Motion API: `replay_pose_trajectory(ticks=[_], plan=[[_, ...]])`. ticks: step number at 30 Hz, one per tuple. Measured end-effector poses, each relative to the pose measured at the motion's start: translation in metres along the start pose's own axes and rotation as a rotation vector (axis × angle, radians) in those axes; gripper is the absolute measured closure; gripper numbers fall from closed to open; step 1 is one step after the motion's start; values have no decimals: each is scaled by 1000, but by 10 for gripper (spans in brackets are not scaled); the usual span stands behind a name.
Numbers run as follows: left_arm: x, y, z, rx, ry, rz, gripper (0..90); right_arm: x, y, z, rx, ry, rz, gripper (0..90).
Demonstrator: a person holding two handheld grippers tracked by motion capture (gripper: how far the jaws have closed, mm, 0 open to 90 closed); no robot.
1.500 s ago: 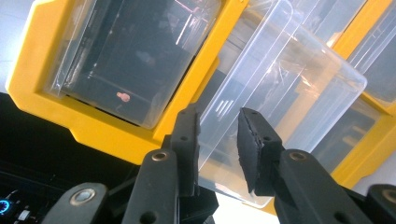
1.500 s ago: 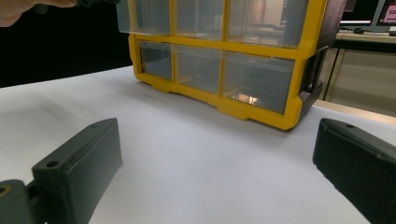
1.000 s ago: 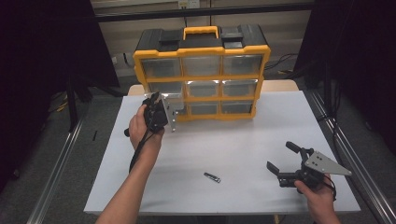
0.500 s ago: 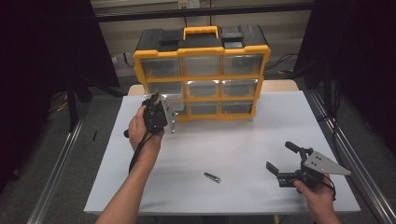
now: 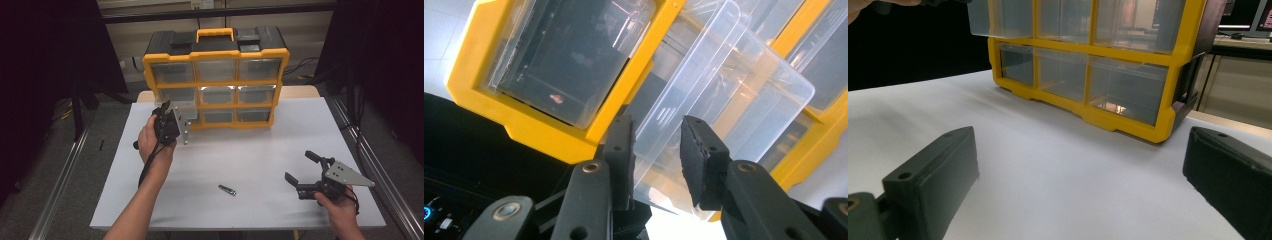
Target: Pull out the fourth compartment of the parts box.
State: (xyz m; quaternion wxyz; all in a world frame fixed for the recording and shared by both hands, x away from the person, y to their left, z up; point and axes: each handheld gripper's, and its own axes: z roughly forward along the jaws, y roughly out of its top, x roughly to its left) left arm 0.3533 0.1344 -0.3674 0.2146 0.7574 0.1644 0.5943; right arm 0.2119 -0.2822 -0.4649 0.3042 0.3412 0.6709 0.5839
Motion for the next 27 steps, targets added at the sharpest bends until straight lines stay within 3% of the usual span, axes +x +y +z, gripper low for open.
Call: replay_pose_trajectory(ticks=[10,16,18,22,27], plan=[[0,-1,0,-21,4,0,667,-1,-1,-4,0,-12,1,10],[-1,-2,-1,-6,1,-16,665,0,0,-4,-2,-16,0,11],[-1,-2,-2,-20,8,-4,665,0,-1,-4,3,-13,-1,11],[-3,-3,-3,-22,8,-34,664,0,-1,-4,5,-12,0,11],[-2,-3,-5,-20,15,-19,664,1,0,-5,-2,-14,1,12]])
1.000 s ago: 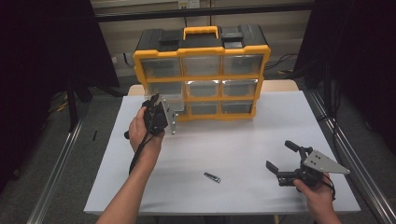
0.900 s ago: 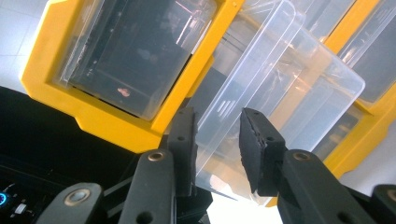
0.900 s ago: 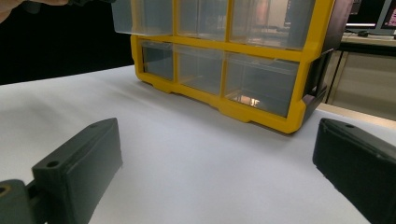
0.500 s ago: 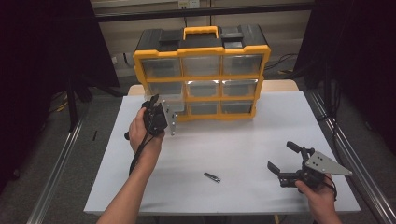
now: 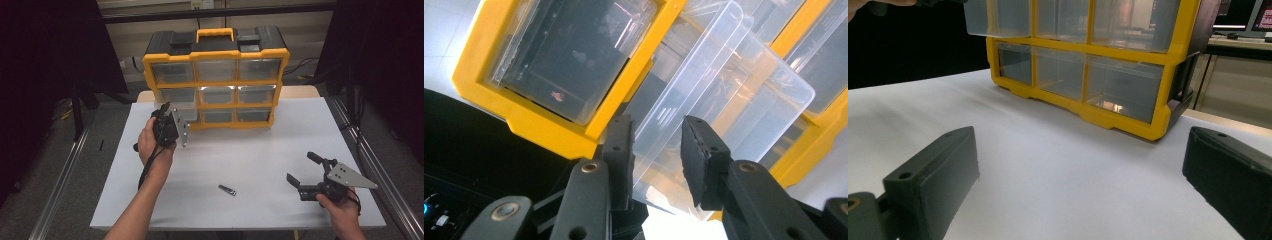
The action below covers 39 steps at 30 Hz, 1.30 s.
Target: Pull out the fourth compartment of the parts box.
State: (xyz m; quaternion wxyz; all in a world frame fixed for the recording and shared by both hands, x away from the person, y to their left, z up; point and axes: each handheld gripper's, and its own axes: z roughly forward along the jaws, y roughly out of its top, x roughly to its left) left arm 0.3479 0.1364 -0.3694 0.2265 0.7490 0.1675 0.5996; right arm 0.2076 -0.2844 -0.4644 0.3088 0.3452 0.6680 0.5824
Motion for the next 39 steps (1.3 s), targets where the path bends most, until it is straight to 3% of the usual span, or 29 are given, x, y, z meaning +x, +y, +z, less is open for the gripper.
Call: replay_pose_trajectory(ticks=[39], plan=[[-3,-3,-12,-2,3,-29,659,1,1,2,4,4,-7,12]])
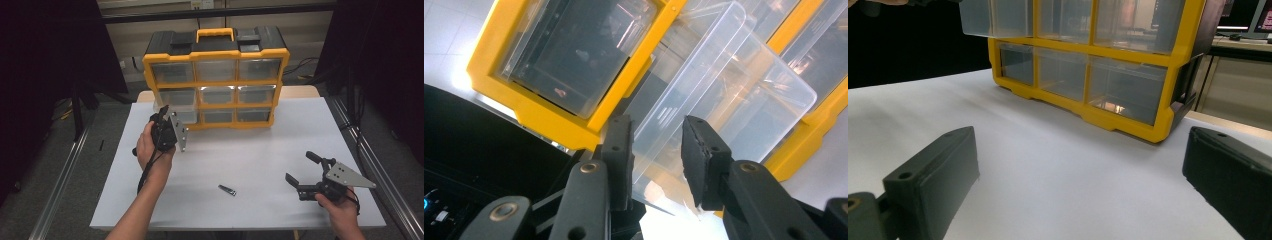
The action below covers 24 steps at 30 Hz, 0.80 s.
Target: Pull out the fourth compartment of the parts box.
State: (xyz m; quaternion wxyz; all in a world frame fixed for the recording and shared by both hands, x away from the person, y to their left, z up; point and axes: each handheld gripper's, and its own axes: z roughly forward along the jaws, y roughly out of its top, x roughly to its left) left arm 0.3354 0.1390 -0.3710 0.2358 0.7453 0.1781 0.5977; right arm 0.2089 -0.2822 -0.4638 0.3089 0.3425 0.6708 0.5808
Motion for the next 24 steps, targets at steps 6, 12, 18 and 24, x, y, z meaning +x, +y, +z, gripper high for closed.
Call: replay_pose_trajectory(ticks=[6,12,18,24], plan=[[0,0,0,-20,2,-3,648,0,0,0,1,3,-1,11],[1,-2,0,-21,0,-39,623,1,0,1,0,2,-1,11],[-1,-8,-1,-23,7,-158,517,1,0,1,0,6,-5,11],[0,-14,-3,-45,11,-248,459,1,0,1,2,7,-5,11]])
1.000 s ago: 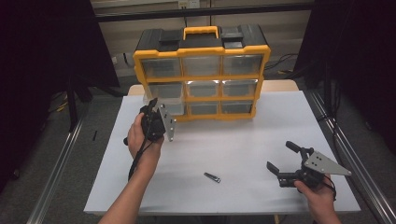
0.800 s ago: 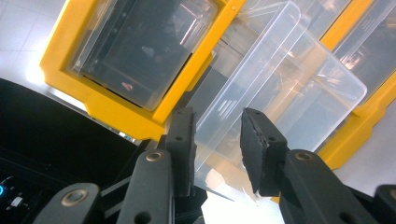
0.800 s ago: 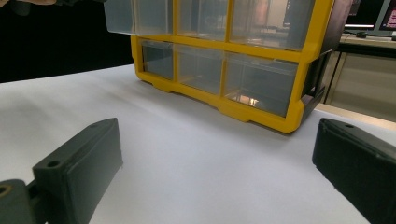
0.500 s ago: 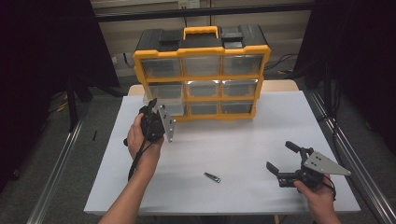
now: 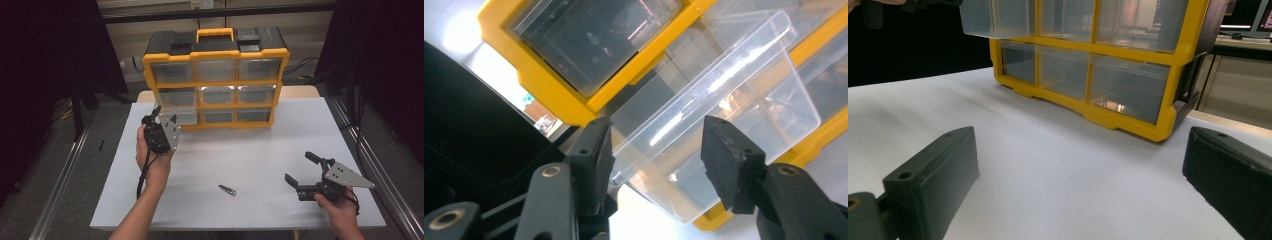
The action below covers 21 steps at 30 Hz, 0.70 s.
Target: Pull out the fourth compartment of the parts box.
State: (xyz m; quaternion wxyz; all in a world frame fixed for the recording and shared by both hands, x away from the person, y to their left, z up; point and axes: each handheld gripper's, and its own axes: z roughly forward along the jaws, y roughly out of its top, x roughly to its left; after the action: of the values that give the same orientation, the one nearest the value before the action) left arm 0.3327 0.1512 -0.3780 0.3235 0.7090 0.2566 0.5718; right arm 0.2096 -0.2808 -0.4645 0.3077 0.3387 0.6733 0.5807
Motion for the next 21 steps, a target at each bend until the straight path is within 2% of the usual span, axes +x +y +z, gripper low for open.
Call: replay_pose_trajectory(ticks=[1,2,4,5,7,8,10,14,16,19,21], plan=[[-1,-1,0,-5,-1,-24,445,0,0,0,3,-1,5,11],[1,-2,-1,1,-1,-23,431,0,0,0,3,-1,6,11],[0,-5,-2,2,-2,-58,406,1,0,0,5,-3,2,11],[-1,-7,-2,-5,-3,-92,398,1,0,0,5,0,3,11],[-1,-9,-3,-6,-15,-125,385,1,0,0,5,1,3,11],[-2,-11,-3,-18,-17,-161,374,1,0,0,5,1,3,11],[-2,-14,-4,-15,-30,-190,358,1,0,0,5,1,5,11],[-5,-20,-5,-19,-56,-284,309,1,0,0,6,-1,2,11],[-5,-24,-5,-30,-78,-344,288,1,0,0,5,-2,1,11],[-6,-28,-7,-21,-103,-399,260,1,0,0,7,-2,3,11],[-7,-30,-8,-23,-101,-432,233,1,0,0,7,-1,3,11]])
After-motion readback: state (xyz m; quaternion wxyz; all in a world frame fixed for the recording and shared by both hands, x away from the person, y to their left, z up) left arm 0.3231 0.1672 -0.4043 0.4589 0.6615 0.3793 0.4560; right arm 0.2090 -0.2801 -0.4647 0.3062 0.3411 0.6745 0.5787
